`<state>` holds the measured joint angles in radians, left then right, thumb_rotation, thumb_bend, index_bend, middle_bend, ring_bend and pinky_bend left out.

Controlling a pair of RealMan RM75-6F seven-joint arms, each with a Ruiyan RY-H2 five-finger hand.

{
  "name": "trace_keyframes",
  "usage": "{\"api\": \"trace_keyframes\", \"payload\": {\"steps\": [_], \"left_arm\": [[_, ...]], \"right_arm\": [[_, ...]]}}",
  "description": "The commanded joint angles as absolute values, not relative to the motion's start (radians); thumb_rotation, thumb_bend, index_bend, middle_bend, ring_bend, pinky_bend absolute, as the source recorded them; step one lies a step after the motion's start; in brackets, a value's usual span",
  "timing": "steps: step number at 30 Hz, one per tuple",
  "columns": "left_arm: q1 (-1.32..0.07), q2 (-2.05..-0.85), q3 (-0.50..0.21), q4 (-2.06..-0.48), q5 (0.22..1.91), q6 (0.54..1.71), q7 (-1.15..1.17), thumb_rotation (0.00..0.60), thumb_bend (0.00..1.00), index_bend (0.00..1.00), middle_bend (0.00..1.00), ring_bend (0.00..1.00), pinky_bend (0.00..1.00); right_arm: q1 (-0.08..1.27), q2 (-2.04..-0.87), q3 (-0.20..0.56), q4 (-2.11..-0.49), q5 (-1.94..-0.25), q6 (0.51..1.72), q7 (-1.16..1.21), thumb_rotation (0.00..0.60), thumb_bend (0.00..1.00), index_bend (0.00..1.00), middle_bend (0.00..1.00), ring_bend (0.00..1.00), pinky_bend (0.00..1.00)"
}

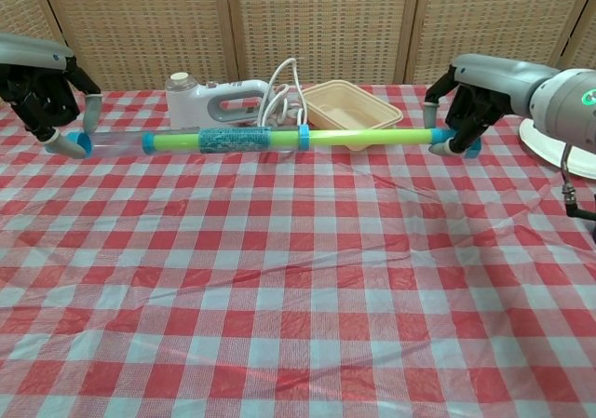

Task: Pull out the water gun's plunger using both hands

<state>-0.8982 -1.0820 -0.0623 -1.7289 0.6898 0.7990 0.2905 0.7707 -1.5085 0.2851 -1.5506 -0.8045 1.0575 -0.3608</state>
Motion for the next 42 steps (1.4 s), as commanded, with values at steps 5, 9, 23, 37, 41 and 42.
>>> {"api": "trace_keyframes", "payload": {"steps": [5, 9, 23, 37, 41, 42], "left_arm": [[-0.866, -1.07, -0.046, -1.716, 0.716, 0.798, 0.266, 0.6, 0.34, 0.62, 0.79, 0.71, 0.58], [-0.851, -1.064, -0.041, -1.711, 0.735, 0.794, 0.252, 0.6, 0.34, 0.62, 0.79, 0.71, 0.58], [-0.831, -1.037, -0.047, -1.704, 0.77, 0.765, 0.217, 0.6, 0.34, 0.62, 0.79, 0.71, 0.58], [-0.823, -1.026, -0.045, -1.709, 0.788, 0.753, 0.215, 0.6, 0.34, 0.62, 0.79, 0.71, 0.58], [-0.825, -1.024, -0.047, -1.711, 0.785, 0.755, 0.221, 0.6, 0.34, 0.62, 0.79, 0.71, 0.58], [-0.826, -1.023, -0.047, -1.711, 0.783, 0.757, 0.224, 0.6, 0.34, 0.62, 0.79, 0.71, 0.58]], "right_arm": [[0.756, -1.489, 0.28, -1.534, -0.807, 1.057, -0.352, 0.6, 0.51, 0.79, 1.0, 1.0, 0.58], [0.749, -1.481, 0.279, -1.529, -0.806, 1.059, -0.35, 0.6, 0.51, 0.79, 1.0, 1.0, 0.58], [0.742, -1.462, 0.288, -1.509, -0.772, 1.058, -0.366, 0.6, 0.51, 0.79, 1.0, 1.0, 0.58], [0.727, -1.428, 0.296, -1.481, -0.728, 1.047, -0.37, 0.6, 0.51, 0.79, 1.0, 1.0, 0.58], [0.722, -1.419, 0.296, -1.483, -0.723, 1.046, -0.37, 0.6, 0.51, 0.79, 1.0, 1.0, 0.58], [0.72, -1.416, 0.295, -1.485, -0.722, 1.046, -0.37, 0.6, 0.51, 0.79, 1.0, 1.0, 0.58]]}}
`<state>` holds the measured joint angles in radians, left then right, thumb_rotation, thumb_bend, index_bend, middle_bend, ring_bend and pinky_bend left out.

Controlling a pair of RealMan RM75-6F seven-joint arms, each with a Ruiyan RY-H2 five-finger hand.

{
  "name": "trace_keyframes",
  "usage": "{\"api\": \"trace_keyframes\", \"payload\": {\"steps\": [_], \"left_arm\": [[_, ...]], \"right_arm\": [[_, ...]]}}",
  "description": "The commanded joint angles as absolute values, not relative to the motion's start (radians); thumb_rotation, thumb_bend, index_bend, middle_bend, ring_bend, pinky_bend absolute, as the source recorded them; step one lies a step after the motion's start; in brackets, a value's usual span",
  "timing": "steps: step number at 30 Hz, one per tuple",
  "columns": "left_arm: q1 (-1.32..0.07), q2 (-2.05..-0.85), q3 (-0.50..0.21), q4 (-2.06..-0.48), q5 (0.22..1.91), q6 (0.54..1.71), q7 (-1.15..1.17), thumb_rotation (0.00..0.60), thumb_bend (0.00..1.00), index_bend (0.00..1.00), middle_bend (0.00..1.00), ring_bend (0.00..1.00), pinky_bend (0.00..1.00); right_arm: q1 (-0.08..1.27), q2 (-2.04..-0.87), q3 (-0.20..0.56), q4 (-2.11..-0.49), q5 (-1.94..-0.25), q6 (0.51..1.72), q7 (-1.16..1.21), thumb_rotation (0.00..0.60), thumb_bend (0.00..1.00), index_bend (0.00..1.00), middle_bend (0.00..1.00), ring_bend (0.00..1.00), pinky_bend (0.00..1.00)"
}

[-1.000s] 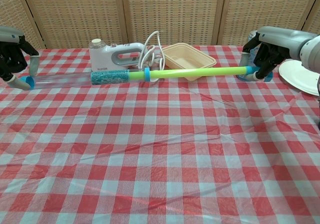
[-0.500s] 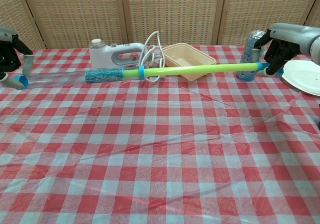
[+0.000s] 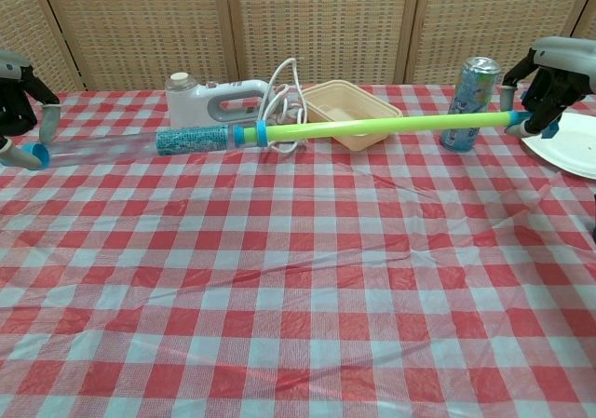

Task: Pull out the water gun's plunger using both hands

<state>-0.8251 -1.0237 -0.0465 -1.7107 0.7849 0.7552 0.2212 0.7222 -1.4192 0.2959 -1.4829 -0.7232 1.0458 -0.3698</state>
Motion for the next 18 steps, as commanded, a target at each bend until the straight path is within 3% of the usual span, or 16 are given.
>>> {"api": "trace_keyframes", "payload": {"steps": [1, 18], "left_arm": [[-0.827, -1.023, -0.047, -1.712, 0.783, 0.757, 0.226, 0.6, 0.34, 0.62, 0.79, 0.71, 0.58], [-0.828, -1.024, -0.043, -1.702, 0.774, 0.75, 0.241, 0.6, 0.34, 0.62, 0.79, 0.71, 0.58]], "right_arm": [[0.719, -1.415, 0.294, -1.486, -0.721, 1.045, -0.371, 0.6, 0.51, 0.79, 1.0, 1.0, 0.58], [0.703, -1.418, 0.282, -1.453, -0.707, 1.029, -0.362, 0.6, 0.5, 0.8, 1.0, 1.0, 0.58]]}}
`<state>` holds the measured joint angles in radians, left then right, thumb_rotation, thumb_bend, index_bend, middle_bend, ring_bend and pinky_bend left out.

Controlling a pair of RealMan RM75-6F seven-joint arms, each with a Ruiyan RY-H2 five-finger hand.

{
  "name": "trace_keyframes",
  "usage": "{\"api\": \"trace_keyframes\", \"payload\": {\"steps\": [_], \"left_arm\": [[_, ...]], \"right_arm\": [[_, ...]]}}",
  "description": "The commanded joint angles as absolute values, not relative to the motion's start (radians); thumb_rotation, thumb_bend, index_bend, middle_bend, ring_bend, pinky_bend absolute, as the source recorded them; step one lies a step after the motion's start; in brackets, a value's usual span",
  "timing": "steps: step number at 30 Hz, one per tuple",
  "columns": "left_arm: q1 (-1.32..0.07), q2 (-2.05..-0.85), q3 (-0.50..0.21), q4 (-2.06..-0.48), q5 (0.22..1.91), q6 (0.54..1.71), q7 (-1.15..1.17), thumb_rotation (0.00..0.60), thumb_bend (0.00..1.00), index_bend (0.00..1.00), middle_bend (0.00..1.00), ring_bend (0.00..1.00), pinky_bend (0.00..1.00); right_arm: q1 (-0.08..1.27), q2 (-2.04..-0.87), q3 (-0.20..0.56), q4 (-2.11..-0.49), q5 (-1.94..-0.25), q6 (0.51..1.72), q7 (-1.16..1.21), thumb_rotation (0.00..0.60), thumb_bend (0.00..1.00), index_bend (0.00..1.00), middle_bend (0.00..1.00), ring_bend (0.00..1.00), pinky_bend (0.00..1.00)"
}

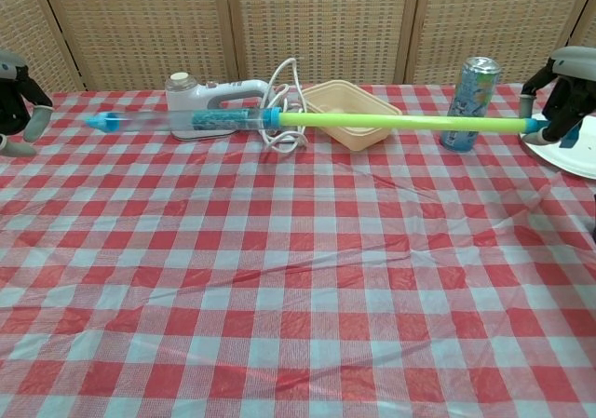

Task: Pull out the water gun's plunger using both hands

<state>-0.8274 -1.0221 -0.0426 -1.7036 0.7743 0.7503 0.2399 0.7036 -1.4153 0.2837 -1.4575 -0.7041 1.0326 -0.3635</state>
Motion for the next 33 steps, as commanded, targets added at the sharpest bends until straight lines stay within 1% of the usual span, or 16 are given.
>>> {"api": "trace_keyframes", "payload": {"steps": [1, 8, 14, 17, 18, 19, 20, 21, 22, 24, 26, 28, 29, 31, 32, 33], "left_arm": [[-0.829, -1.026, -0.043, -1.701, 0.773, 0.749, 0.241, 0.6, 0.34, 0.61, 0.79, 0.71, 0.58], [-0.83, -1.032, -0.046, -1.701, 0.776, 0.748, 0.241, 0.6, 0.34, 0.61, 0.78, 0.71, 0.56], [-0.821, -1.036, -0.049, -1.699, 0.784, 0.752, 0.228, 0.6, 0.34, 0.61, 0.77, 0.71, 0.56], [-0.818, -1.038, -0.049, -1.701, 0.79, 0.753, 0.225, 0.6, 0.34, 0.6, 0.75, 0.71, 0.55], [-0.816, -1.038, -0.048, -1.701, 0.793, 0.755, 0.225, 0.6, 0.34, 0.6, 0.74, 0.7, 0.55], [-0.815, -1.038, -0.049, -1.702, 0.794, 0.755, 0.225, 0.6, 0.34, 0.59, 0.7, 0.67, 0.54], [-0.814, -1.038, -0.049, -1.704, 0.795, 0.757, 0.224, 0.6, 0.34, 0.56, 0.66, 0.64, 0.52], [-0.812, -1.037, -0.049, -1.706, 0.796, 0.759, 0.223, 0.6, 0.34, 0.54, 0.62, 0.61, 0.5], [-0.809, -1.037, -0.05, -1.708, 0.799, 0.764, 0.221, 0.6, 0.34, 0.51, 0.58, 0.58, 0.48], [-0.801, -1.036, -0.052, -1.714, 0.808, 0.775, 0.214, 0.6, 0.34, 0.43, 0.5, 0.52, 0.42], [-0.791, -1.033, -0.056, -1.724, 0.821, 0.785, 0.201, 0.6, 0.34, 0.36, 0.38, 0.42, 0.33], [-0.784, -1.031, -0.058, -1.728, 0.83, 0.791, 0.192, 0.6, 0.33, 0.26, 0.23, 0.29, 0.22], [-0.778, -1.03, -0.059, -1.731, 0.838, 0.795, 0.185, 0.6, 0.33, 0.21, 0.15, 0.22, 0.16], [-0.766, -1.028, -0.063, -1.737, 0.852, 0.804, 0.168, 0.6, 0.32, 0.14, 0.05, 0.11, 0.08], [-0.761, -1.028, -0.064, -1.739, 0.859, 0.808, 0.16, 0.6, 0.31, 0.1, 0.01, 0.06, 0.04], [-0.752, -1.027, -0.067, -1.743, 0.869, 0.815, 0.147, 0.6, 0.3, 0.08, 0.0, 0.03, 0.02]], "right_arm": [[0.703, -1.419, 0.281, -1.451, -0.709, 1.027, -0.361, 0.6, 0.5, 0.8, 1.0, 1.0, 0.58], [0.695, -1.403, 0.263, -1.438, -0.753, 0.996, -0.338, 0.6, 0.48, 0.8, 1.0, 1.0, 0.57], [0.673, -1.387, 0.248, -1.415, -0.813, 0.962, -0.265, 0.6, 0.42, 0.8, 1.0, 1.0, 0.53], [0.661, -1.379, 0.237, -1.404, -0.848, 0.938, -0.224, 0.6, 0.38, 0.79, 1.0, 0.99, 0.48], [0.658, -1.376, 0.232, -1.401, -0.858, 0.929, -0.216, 0.6, 0.35, 0.78, 0.97, 0.95, 0.42], [0.656, -1.372, 0.227, -1.402, -0.864, 0.92, -0.212, 0.6, 0.33, 0.74, 0.91, 0.89, 0.34], [0.655, -1.365, 0.222, -1.406, -0.869, 0.91, -0.209, 0.6, 0.31, 0.71, 0.86, 0.85, 0.28], [0.655, -1.357, 0.215, -1.413, -0.875, 0.896, -0.207, 0.6, 0.29, 0.66, 0.77, 0.78, 0.23], [0.654, -1.347, 0.208, -1.422, -0.88, 0.885, -0.208, 0.6, 0.28, 0.6, 0.7, 0.72, 0.2], [0.651, -1.338, 0.204, -1.434, -0.89, 0.884, -0.205, 0.6, 0.26, 0.52, 0.59, 0.63, 0.16], [0.647, -1.34, 0.199, -1.438, -0.893, 0.888, -0.205, 0.6, 0.25, 0.42, 0.45, 0.51, 0.09], [0.646, -1.339, 0.197, -1.439, -0.89, 0.887, -0.208, 0.6, 0.24, 0.31, 0.3, 0.35, 0.01], [0.645, -1.338, 0.196, -1.441, -0.886, 0.888, -0.209, 0.6, 0.23, 0.28, 0.26, 0.3, 0.0], [0.641, -1.339, 0.196, -1.443, -0.884, 0.895, -0.21, 0.6, 0.23, 0.22, 0.16, 0.2, 0.0], [0.639, -1.339, 0.196, -1.444, -0.884, 0.9, -0.209, 0.6, 0.22, 0.2, 0.13, 0.17, 0.0], [0.634, -1.339, 0.196, -1.447, -0.885, 0.908, -0.207, 0.6, 0.22, 0.17, 0.09, 0.12, 0.0]]}}
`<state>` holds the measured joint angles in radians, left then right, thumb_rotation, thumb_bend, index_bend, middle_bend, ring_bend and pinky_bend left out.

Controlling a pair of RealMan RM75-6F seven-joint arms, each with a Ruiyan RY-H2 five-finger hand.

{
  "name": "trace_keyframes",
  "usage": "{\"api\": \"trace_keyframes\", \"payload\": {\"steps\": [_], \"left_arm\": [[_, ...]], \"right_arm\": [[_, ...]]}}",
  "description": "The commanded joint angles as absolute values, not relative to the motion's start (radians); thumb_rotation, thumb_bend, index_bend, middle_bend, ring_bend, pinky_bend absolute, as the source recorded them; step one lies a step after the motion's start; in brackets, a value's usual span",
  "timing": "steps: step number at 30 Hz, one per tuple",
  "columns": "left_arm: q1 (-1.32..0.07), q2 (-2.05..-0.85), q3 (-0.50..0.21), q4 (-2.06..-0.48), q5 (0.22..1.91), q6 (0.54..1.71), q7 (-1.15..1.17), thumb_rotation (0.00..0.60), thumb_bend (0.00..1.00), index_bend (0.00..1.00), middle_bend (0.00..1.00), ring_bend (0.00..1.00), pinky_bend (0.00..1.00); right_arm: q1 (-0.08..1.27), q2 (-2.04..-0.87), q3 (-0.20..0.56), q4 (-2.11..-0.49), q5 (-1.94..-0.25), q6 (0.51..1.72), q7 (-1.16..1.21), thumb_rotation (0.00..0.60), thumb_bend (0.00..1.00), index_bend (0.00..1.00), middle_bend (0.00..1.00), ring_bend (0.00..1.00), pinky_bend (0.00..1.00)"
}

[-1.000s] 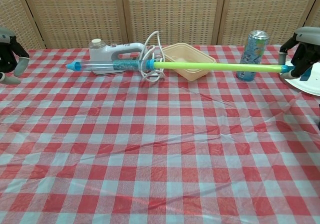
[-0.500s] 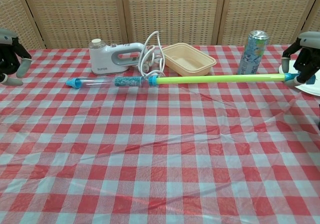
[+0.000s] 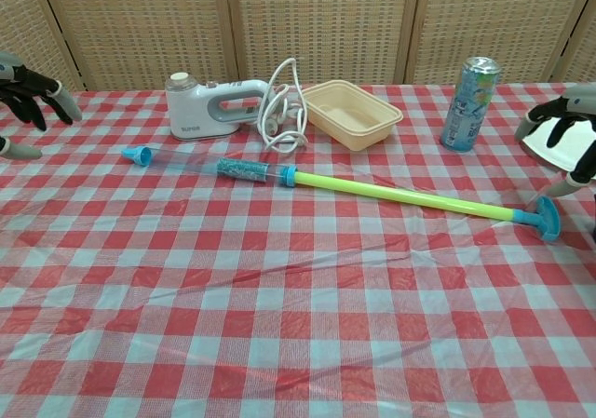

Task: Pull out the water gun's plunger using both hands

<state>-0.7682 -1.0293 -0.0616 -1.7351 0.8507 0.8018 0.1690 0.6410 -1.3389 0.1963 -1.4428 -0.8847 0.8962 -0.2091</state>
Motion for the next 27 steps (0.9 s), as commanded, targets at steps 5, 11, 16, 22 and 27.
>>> {"api": "trace_keyframes", "payload": {"steps": [5, 11, 16, 22, 27], "left_arm": [[-0.682, -1.032, -0.068, -1.751, 0.965, 0.913, 0.098, 0.6, 0.24, 0.0, 0.0, 0.0, 0.0], [-0.562, -1.085, -0.032, -1.739, 1.093, 1.134, 0.13, 0.6, 0.22, 0.0, 0.0, 0.0, 0.0], [-0.459, -1.152, 0.007, -1.705, 1.167, 1.309, 0.199, 0.6, 0.2, 0.0, 0.0, 0.0, 0.0], [-0.358, -1.206, 0.048, -1.662, 1.235, 1.425, 0.226, 0.6, 0.19, 0.0, 0.0, 0.0, 0.0], [-0.29, -1.228, 0.064, -1.632, 1.282, 1.498, 0.214, 0.6, 0.19, 0.0, 0.0, 0.0, 0.0]], "right_arm": [[0.589, -1.318, 0.186, -1.496, -0.942, 0.971, -0.166, 0.6, 0.18, 0.09, 0.0, 0.0, 0.0], [0.5, -1.292, 0.136, -1.566, -1.073, 1.105, -0.128, 0.6, 0.15, 0.04, 0.0, 0.0, 0.0], [0.413, -1.29, 0.078, -1.586, -1.208, 1.247, -0.105, 0.6, 0.15, 0.0, 0.0, 0.0, 0.0], [0.332, -1.325, 0.022, -1.52, -1.316, 1.357, -0.083, 0.6, 0.15, 0.0, 0.0, 0.0, 0.0], [0.279, -1.338, -0.006, -1.471, -1.381, 1.418, -0.036, 0.6, 0.15, 0.0, 0.0, 0.0, 0.0]]}}
